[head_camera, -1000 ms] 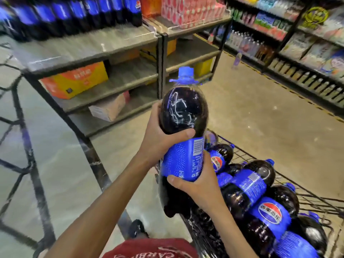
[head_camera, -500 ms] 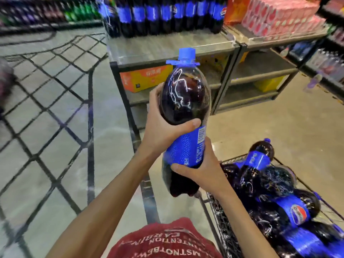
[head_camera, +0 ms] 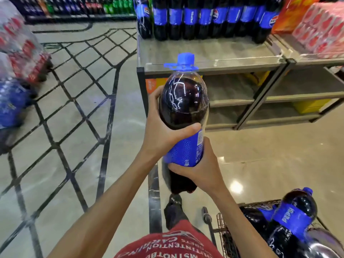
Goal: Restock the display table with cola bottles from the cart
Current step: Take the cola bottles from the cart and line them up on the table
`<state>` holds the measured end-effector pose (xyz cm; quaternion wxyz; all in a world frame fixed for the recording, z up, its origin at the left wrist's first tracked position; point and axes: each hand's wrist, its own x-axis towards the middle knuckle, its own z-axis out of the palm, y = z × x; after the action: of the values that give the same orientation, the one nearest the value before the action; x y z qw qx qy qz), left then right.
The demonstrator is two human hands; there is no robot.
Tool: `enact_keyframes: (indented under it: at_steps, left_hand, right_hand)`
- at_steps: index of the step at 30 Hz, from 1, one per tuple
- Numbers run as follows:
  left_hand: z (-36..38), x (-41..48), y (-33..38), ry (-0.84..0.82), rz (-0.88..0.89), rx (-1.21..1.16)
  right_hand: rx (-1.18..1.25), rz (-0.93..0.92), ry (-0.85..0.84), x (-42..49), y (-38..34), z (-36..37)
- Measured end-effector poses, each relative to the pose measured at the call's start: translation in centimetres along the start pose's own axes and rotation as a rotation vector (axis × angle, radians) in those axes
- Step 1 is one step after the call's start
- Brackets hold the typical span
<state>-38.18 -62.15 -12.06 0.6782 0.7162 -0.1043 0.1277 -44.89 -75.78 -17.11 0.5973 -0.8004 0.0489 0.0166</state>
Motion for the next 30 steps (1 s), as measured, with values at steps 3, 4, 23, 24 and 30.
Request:
enact_keyframes:
  at_steps: [3, 4, 23, 24, 30]
  left_hand:
    - [1.4, 4.0, -1.2, 0.023, 0.006, 0.006]
    - [1.9, 5.4, -1.6, 0.03, 0.005, 0.01]
    - [14.2, 28.4, -9.0, -0.154, -0.047, -0.045]
    - [14.9, 29.7, -9.5, -0.164, -0.046, -0.052]
    - [19.6, 38.2, -12.8, -0.222, -0.019, -0.078]
  right_hand:
    - [0.003, -0.007, -0.018, 4.8, 0.2, -1.1]
    - [0.002, -0.008, -0.023, 6.4, 0.2, -1.5]
    - [0.014, 0.055, 0.12, 29.6, 1.5, -10.9]
    - [0.011, 0.059, 0.125, 30.9, 1.6, -11.5]
    - [0.013, 0.076, 0.17, 39.7, 2.3, -14.7]
